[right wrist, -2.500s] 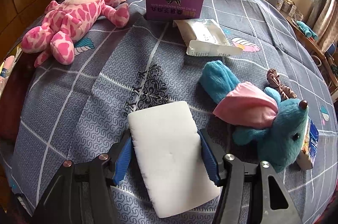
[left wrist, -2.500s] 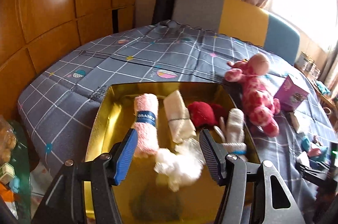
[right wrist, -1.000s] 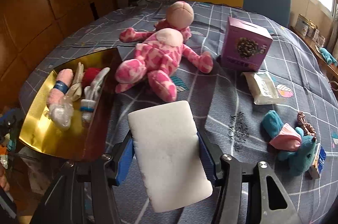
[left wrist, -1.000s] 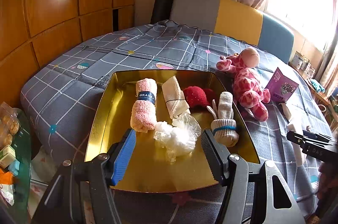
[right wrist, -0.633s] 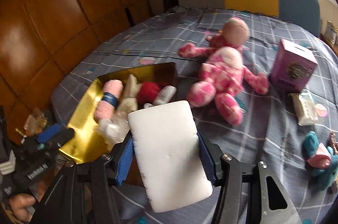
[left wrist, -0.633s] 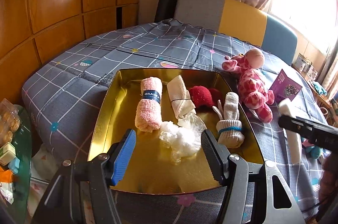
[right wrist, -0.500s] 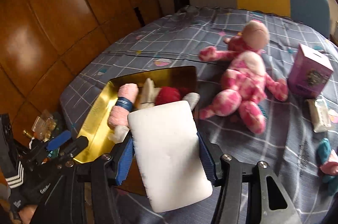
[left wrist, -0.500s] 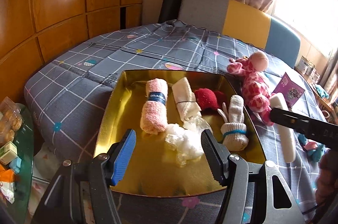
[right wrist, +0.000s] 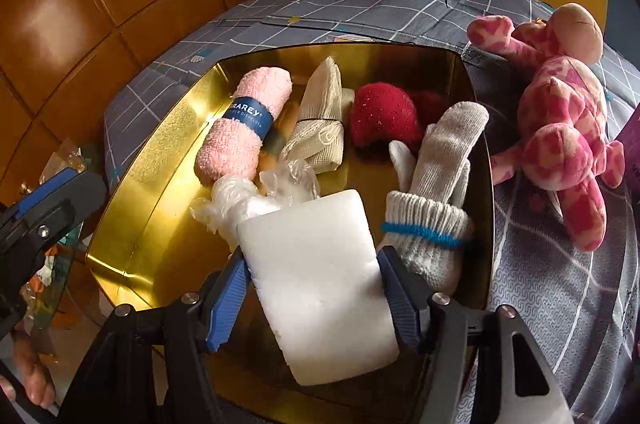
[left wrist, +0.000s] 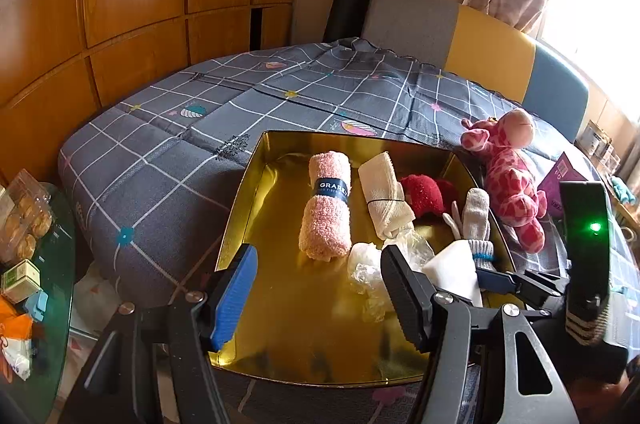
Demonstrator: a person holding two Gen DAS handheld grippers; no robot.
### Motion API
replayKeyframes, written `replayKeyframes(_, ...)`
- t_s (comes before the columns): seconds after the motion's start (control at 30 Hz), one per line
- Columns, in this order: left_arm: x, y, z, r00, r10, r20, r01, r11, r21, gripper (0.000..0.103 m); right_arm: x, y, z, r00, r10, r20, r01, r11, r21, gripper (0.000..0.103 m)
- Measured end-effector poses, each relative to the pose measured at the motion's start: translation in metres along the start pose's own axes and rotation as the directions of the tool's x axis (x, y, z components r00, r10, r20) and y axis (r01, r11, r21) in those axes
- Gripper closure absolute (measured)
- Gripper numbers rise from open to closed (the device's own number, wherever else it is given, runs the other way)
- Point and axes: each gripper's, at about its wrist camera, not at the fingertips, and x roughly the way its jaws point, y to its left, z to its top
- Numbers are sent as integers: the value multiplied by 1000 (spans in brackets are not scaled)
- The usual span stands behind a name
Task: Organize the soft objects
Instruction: 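Carry the white sponge block into the gold box and open the right tool, then grasp the blue plush toy with the left tool while the right tool approaches the tissue pack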
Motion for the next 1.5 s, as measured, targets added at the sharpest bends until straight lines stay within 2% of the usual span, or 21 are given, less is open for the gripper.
replayKeyframes(0.37, -2, -8, -3, 1000, -12, -1, 12, 1000, 21, 38, -36, -18, -8, 997, -8, 76, 3, 998, 66, 38)
replayKeyframes(0.5, -3, -12, -4, 1000, -19, 1, 19, 999, 28, 38, -41, -17, -11, 996, -19, 86, 14, 998, 56, 37)
replayKeyframes(0.6, -5, -14, -4, 1000, -22, 4, 22, 999, 32, 37, -40, -12, -11, 997, -15, 80, 13, 1000, 27, 27)
replayKeyframes(0.87, -8, -15, -3, 1000, -24, 13, 24, 999, 36, 36, -51, -16, -12, 994, -25, 106, 20, 999, 45, 26)
replayKeyframes(1.13, -11, -22, -5, 999, -38, 15, 37, 998, 56, 36, -80, -43, -33, 979, -119, 167, 97, 987, 129, 26)
replayKeyframes(1.3, -12, -30, -8, 999, -52, 7, 52, 996, 73, 35, -92, -64, -45, 969, -176, 172, 147, 975, 166, 26)
replayKeyframes(1.5, -15, -41, -11, 997, -75, 5, 74, 992, 107, 35, -107, -85, -56, 962, -209, 174, 171, 963, 209, 27)
